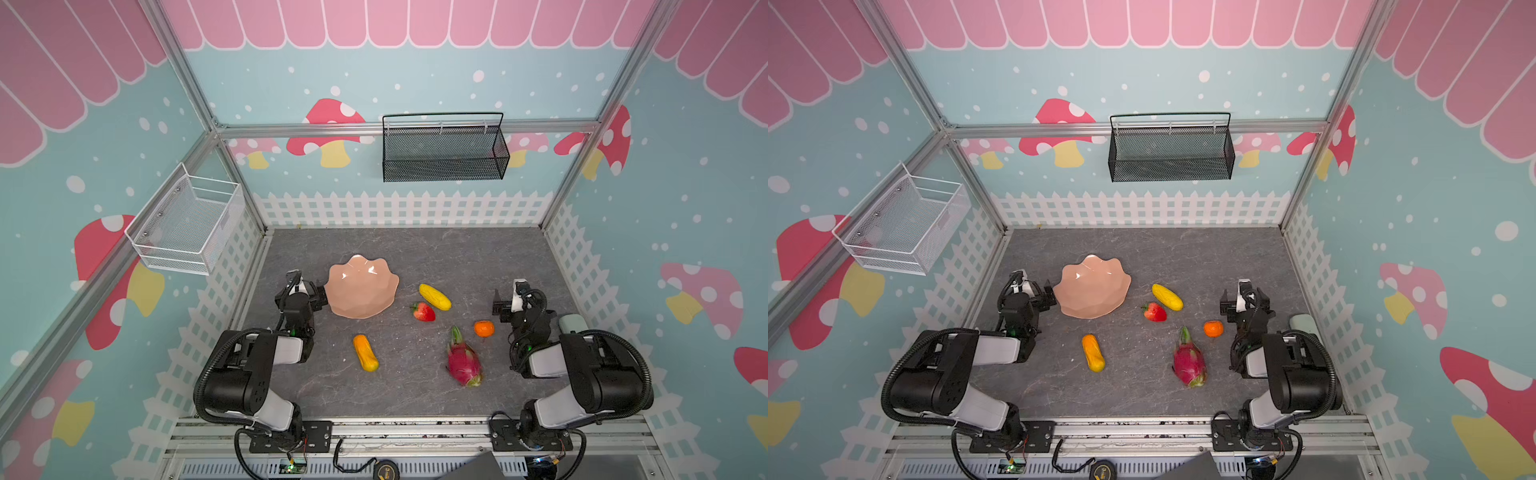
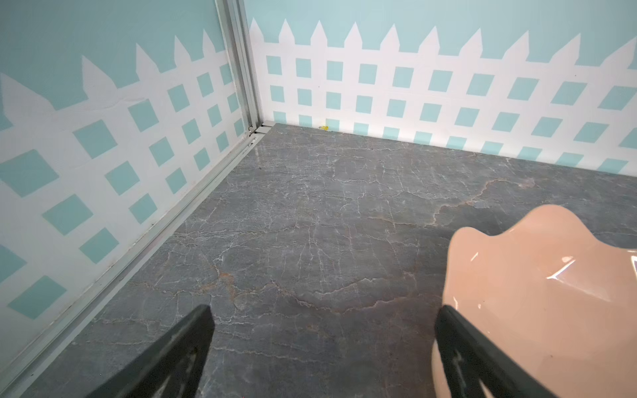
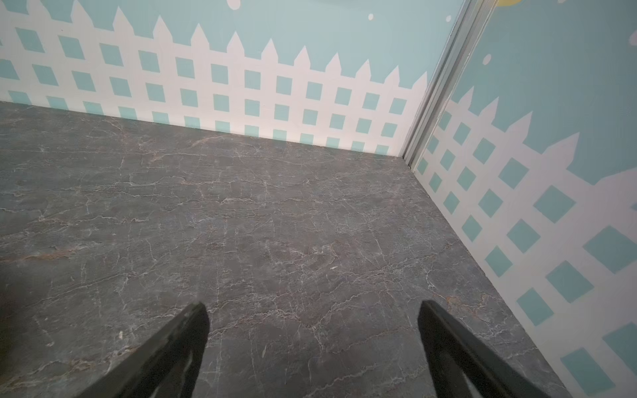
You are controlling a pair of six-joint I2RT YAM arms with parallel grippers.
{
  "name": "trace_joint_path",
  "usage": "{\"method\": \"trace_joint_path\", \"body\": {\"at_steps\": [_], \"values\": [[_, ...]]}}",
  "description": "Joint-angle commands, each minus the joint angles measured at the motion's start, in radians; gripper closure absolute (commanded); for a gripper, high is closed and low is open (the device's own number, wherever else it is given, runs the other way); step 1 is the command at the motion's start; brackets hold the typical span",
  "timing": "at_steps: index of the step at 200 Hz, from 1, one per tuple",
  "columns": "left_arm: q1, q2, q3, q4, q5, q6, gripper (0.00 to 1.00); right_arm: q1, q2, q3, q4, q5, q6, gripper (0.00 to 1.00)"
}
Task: Place and organize the fake fruits in the fruit bowl
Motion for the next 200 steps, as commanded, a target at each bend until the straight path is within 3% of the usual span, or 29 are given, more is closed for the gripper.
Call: {"method": "trace_joint_path", "body": {"at_steps": [1, 120, 144, 159, 173, 189, 200], "values": [[0.004, -0.001, 0.016, -0.008, 0.013, 0.017, 0.0, 0.002, -0.006, 0.009, 0.034, 0.0, -0.002, 0.02], [0.005, -0.002, 0.013, -0.003, 0.013, 0.016, 0.0, 0.004, -0.012, 0.001, 0.049, 0.012, 0.001, 0.02], [-0.002, -0.055, -0.03, 0.036, -0.021, 0.008, 0.0, 0.018, -0.129, -0.034, 0.012, 0.091, 0.016, 0.02], [-0.025, -0.169, -0.058, -0.012, -0.057, 0.022, 0.0, 0.045, -0.273, -0.025, -0.149, 0.145, 0.037, 0.01], [-0.098, -0.295, -0.079, -0.082, -0.128, 0.05, 0.0, 0.068, -0.408, 0.065, -0.482, 0.129, 0.133, 0.03], [-0.21, -0.477, -0.019, -0.403, -0.119, 0.019, 0.0, 0.112, -0.469, 0.209, -0.856, 0.033, 0.226, 0.06], [-0.329, -0.576, 0.031, -0.591, -0.182, 0.014, 0.01, 0.177, -0.473, 0.302, -1.085, 0.024, 0.267, 0.06]]}}
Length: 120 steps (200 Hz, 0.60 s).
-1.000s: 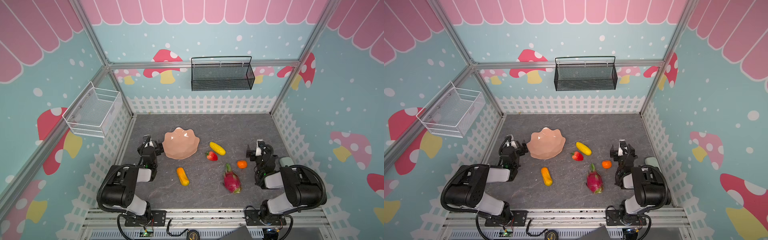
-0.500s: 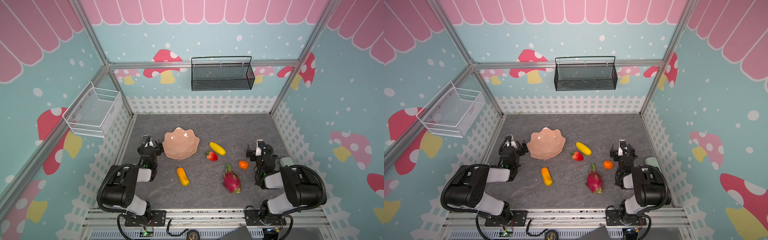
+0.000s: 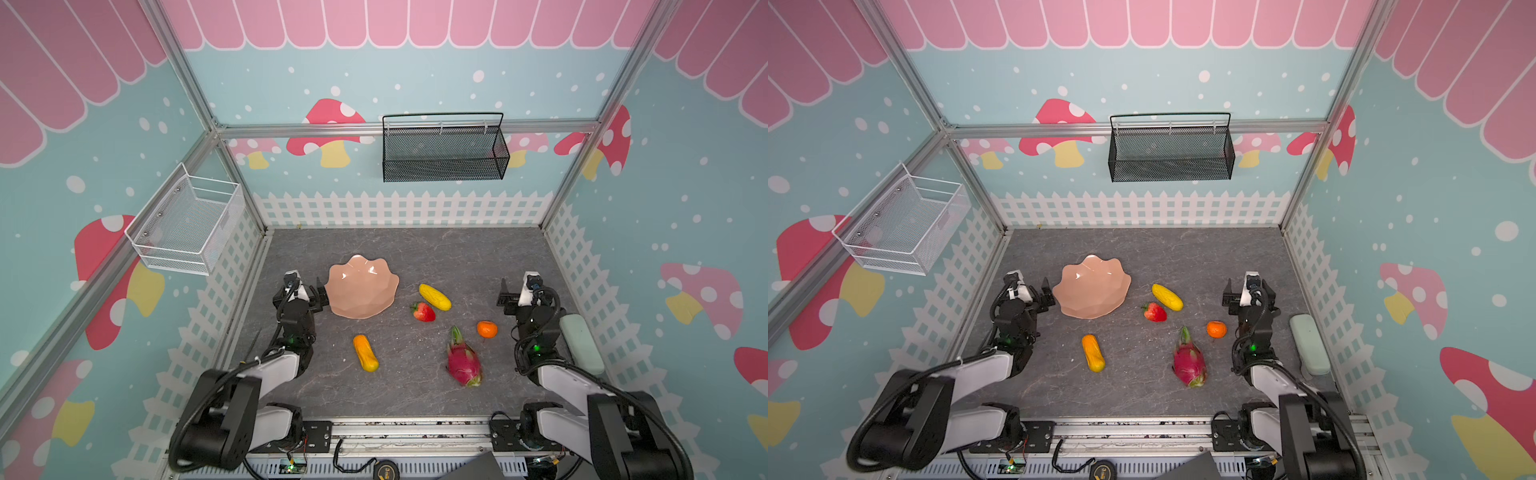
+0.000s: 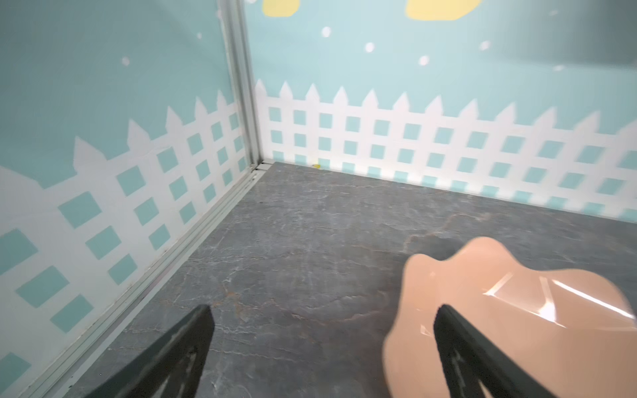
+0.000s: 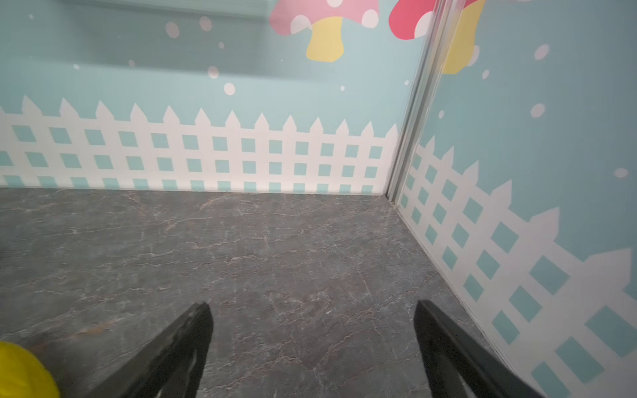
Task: Place and organize the fake fruits in the fruit bowl
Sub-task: 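Grasp the pink dragon fruit with the right gripper while the left gripper advances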
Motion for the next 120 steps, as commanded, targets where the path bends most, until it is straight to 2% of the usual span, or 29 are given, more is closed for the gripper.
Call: {"method": "trace_joint_path", "body": {"at_steps": [1, 15, 27, 45, 62, 77, 92, 120], "values": [[-0.172, -0.189, 0.083, -0.407, -0.095, 0.0, 0.01, 0.1, -0.031, 0.179, -0.615, -0.05, 0.144, 0.06], [-0.278, -0.304, 0.125, -0.601, -0.018, -0.088, 0.01, 0.193, -0.029, 0.257, -0.823, -0.026, 0.182, 0.05], [-0.334, -0.393, 0.137, -0.704, 0.115, -0.191, 0.01, 0.262, -0.042, 0.276, -0.933, -0.024, 0.224, 0.05], [-0.393, -0.482, 0.132, -0.79, 0.343, -0.32, 0.01, 0.344, -0.071, 0.289, -1.051, -0.064, 0.29, 0.05], [-0.448, -0.525, 0.107, -0.794, 0.531, -0.376, 0.01, 0.415, -0.098, 0.291, -1.15, -0.064, 0.363, 0.04], [-0.54, -0.529, 0.105, -0.796, 0.564, -0.375, 0.01, 0.467, -0.107, 0.3, -1.245, -0.048, 0.441, 0.02], [-0.611, -0.522, 0.108, -0.806, 0.526, -0.347, 0.01, 0.539, -0.108, 0.314, -1.308, -0.021, 0.515, 0.02], [-0.637, -0.5, 0.107, -0.792, 0.478, -0.332, 0.01, 0.675, -0.06, 0.376, -1.445, 0.084, 0.625, 0.02]]}}
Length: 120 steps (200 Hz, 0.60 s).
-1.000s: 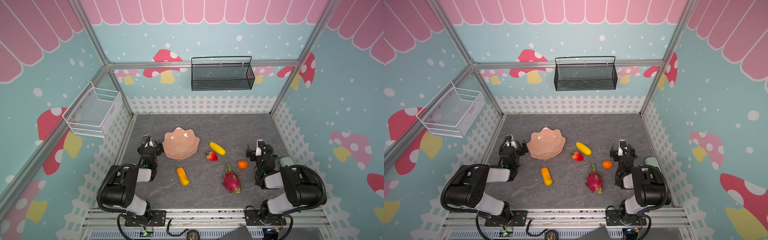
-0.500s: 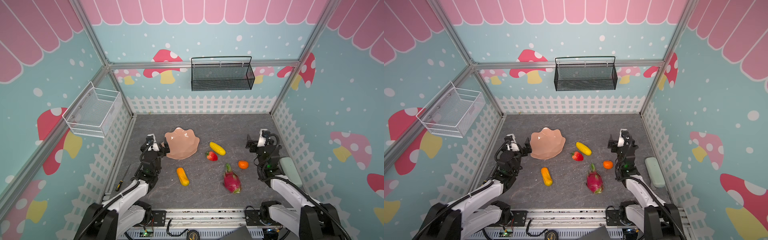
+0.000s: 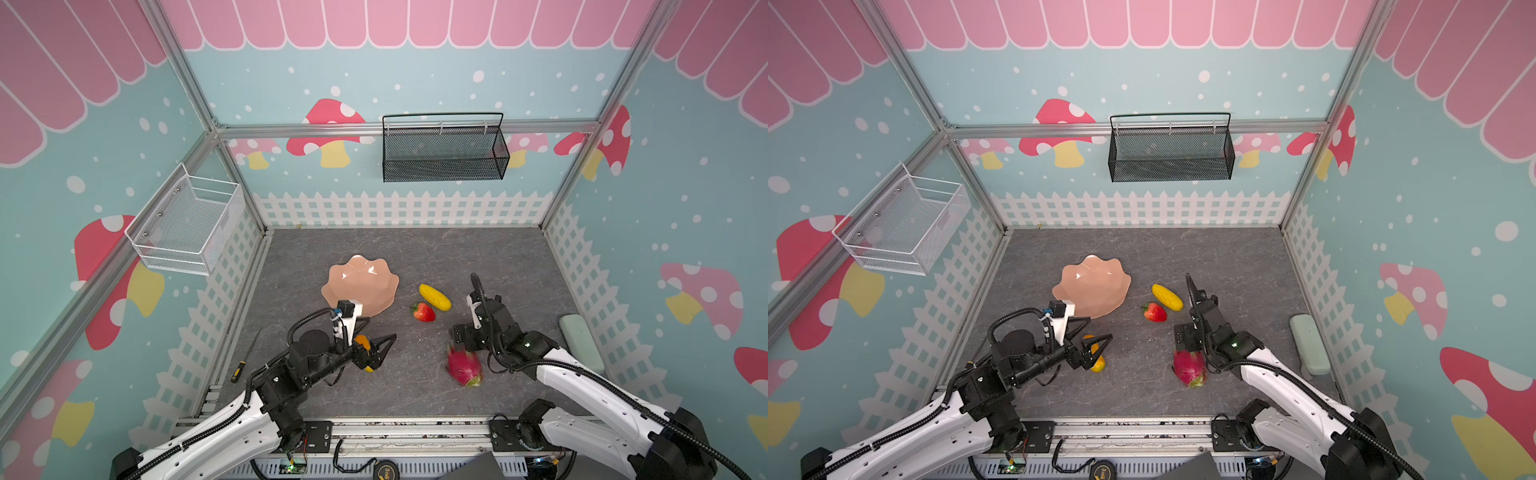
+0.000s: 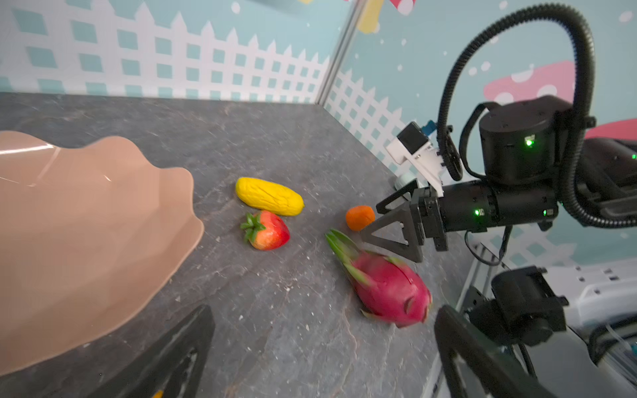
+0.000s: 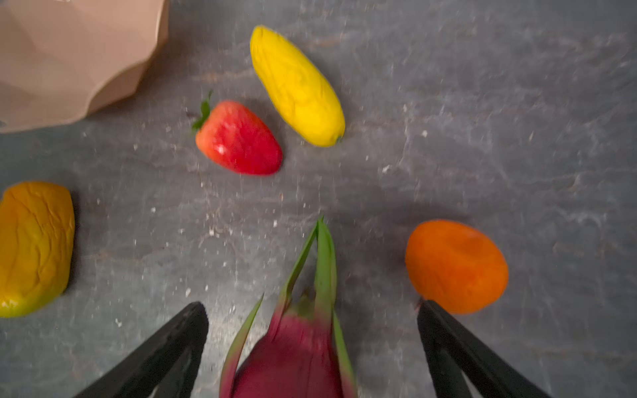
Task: Place and organize the fake fruits in the fruit bowl
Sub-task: 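Grasp the pink dragon fruit with the right gripper while the left gripper advances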
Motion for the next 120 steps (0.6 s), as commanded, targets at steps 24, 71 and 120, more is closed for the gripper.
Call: {"method": "trace_joint_path", "body": {"at_steps": [24, 71, 120], "values": [[-0.014, 0.055, 0.013, -0.029, 0.061, 0.002, 0.01, 0.159, 0.066, 0.096, -0.26, 0.091, 0.208, 0.02], [-0.052, 0.131, 0.047, -0.015, 0.16, 0.051, 0.01, 0.224, 0.124, 0.107, -0.387, 0.165, 0.295, 0.02], [-0.065, 0.146, 0.061, -0.059, 0.152, 0.071, 0.01, 0.224, 0.178, 0.076, -0.292, 0.113, 0.244, 0.02]]}}
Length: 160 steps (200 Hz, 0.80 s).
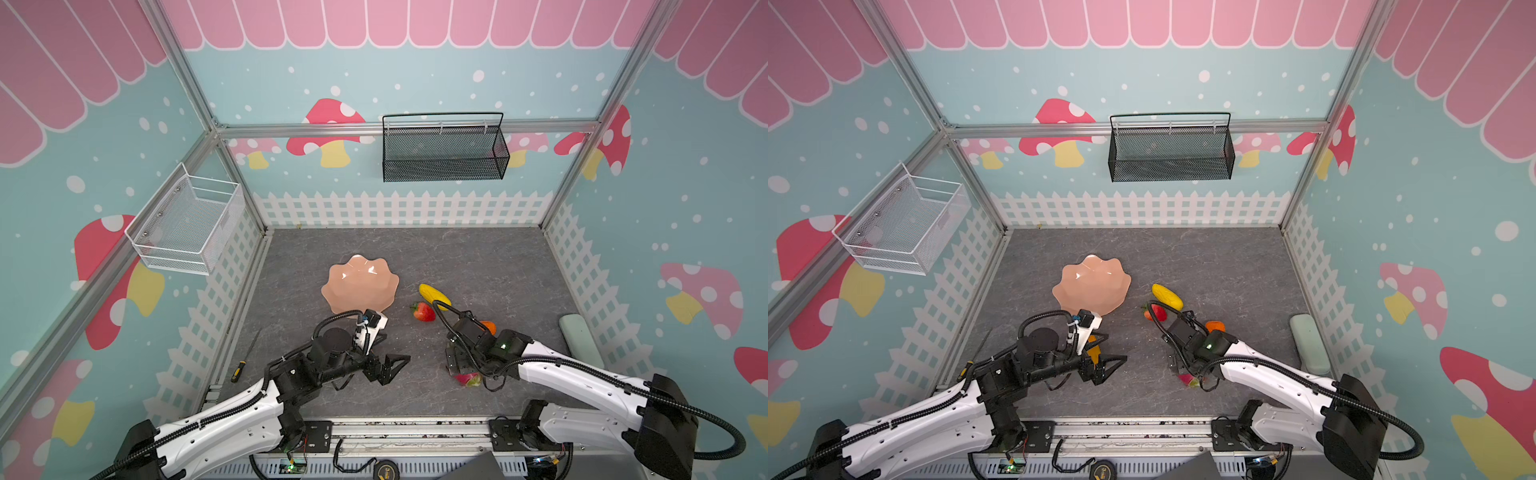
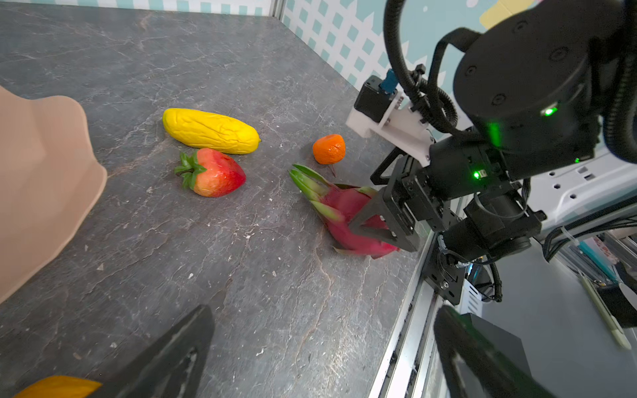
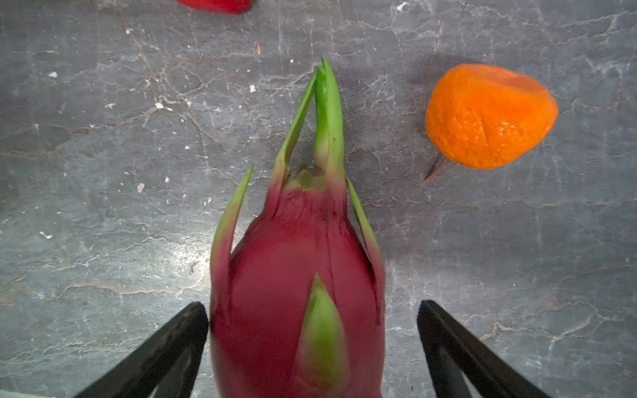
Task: Place and organize the fake fruits in the fruit bowl
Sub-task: 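Grasp the pink dragon fruit with the right gripper while the left gripper advances, then carry the dragon fruit with the right gripper into the pink bowl and release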
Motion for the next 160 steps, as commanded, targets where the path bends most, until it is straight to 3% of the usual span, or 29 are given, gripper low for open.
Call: {"method": "trace_joint_path", "body": {"at_steps": [1, 19, 70, 96, 134, 160], "values": [[-0.007, -0.01, 0.027, -0.029, 0.012, 0.024, 0.01, 0.006, 0.026, -0.014, 0.008, -0.002, 0.012, 0.02], [-0.007, -0.03, 0.02, -0.039, -0.011, 0.025, 0.0, 0.006, 0.031, -0.036, 0.069, -0.031, -0.009, 0.0], [-0.007, -0.077, 0.02, -0.063, -0.042, 0.022, 0.0, 0.005, 0.047, -0.007, 0.077, -0.027, -0.037, 0.24], [-0.007, -0.093, 0.028, -0.092, -0.098, 0.024, 0.0, 0.001, 0.027, 0.073, 0.081, -0.011, -0.101, 0.28], [-0.005, -0.12, 0.079, -0.213, -0.456, -0.009, 0.0, 0.0, 0.086, 0.279, 0.196, -0.089, -0.289, 0.3], [0.019, -0.13, 0.132, -0.292, -0.617, -0.014, 0.0, -0.004, 0.224, 0.467, 0.302, -0.146, -0.426, 0.3]]}}
